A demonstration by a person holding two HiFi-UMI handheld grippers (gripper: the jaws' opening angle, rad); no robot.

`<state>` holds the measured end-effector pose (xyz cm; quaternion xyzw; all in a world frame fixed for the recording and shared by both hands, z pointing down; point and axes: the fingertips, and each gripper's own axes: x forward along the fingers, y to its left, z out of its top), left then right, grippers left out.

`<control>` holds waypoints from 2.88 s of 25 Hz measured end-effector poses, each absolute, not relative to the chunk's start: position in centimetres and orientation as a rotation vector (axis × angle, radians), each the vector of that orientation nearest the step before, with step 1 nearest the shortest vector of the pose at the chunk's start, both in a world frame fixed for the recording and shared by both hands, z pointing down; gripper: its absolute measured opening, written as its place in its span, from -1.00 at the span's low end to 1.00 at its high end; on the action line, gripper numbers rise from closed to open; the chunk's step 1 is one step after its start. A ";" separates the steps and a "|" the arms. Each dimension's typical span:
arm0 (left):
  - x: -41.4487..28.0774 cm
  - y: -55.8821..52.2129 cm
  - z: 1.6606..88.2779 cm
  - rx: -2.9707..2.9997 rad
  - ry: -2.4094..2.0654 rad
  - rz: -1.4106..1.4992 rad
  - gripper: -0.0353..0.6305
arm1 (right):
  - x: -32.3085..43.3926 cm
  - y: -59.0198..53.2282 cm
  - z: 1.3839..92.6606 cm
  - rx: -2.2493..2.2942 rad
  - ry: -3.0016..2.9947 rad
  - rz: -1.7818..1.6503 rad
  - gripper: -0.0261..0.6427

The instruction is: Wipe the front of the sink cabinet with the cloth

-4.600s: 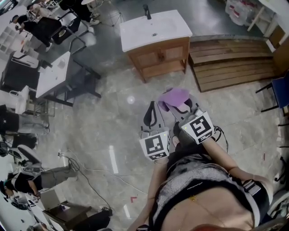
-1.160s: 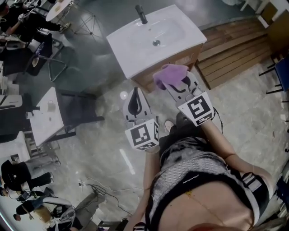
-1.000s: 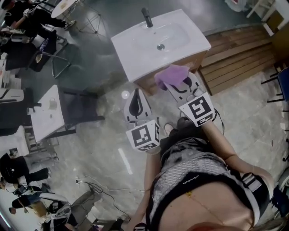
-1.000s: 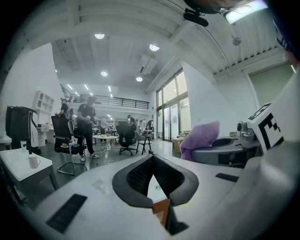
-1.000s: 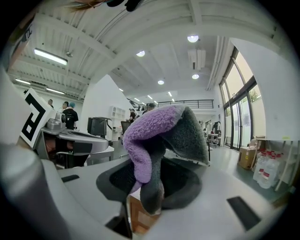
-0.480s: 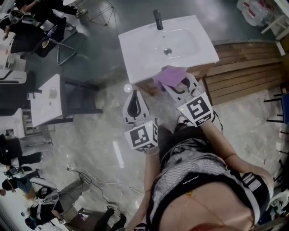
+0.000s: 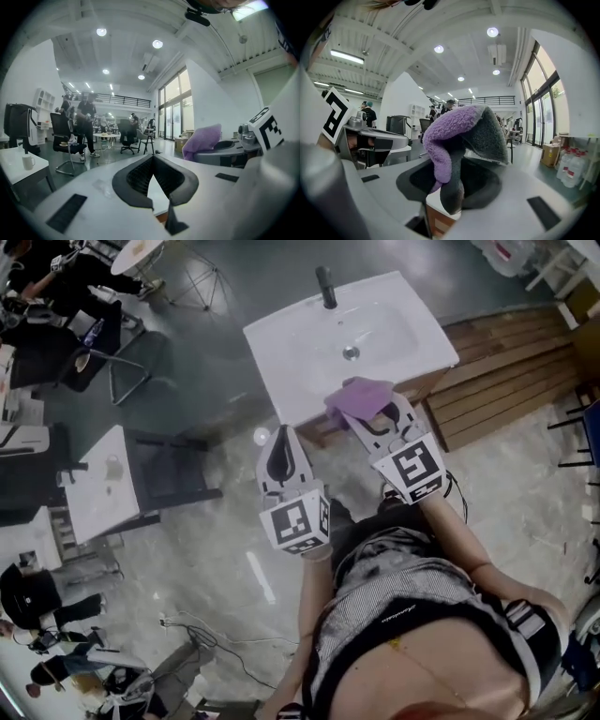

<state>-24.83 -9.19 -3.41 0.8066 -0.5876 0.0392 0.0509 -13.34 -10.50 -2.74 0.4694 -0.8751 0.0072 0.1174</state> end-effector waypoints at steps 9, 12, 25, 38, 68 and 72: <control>-28.1 -13.1 -2.2 2.611 -1.553 0.150 -0.89 | -17.5 -12.4 -1.7 1.578 -2.433 0.066 -0.38; -29.1 -13.8 -1.1 2.626 -1.494 0.173 -0.89 | -18.5 -12.6 -0.9 1.621 -2.388 0.081 -0.38; -29.7 -13.9 1.3 2.551 -1.514 0.247 -0.89 | -18.4 -12.7 1.0 1.558 -2.387 0.132 -0.38; -27.1 -13.0 4.6 2.462 -1.568 0.256 -0.89 | -15.9 -11.7 5.4 1.418 -2.401 0.226 -0.38; -28.7 -12.1 26.0 2.288 -1.572 0.318 -0.89 | -20.3 -11.1 26.4 1.156 -2.408 0.306 -0.38; -28.9 -12.5 29.4 2.296 -1.586 0.324 -0.89 | -20.2 -11.6 29.7 1.148 -2.421 0.245 -0.38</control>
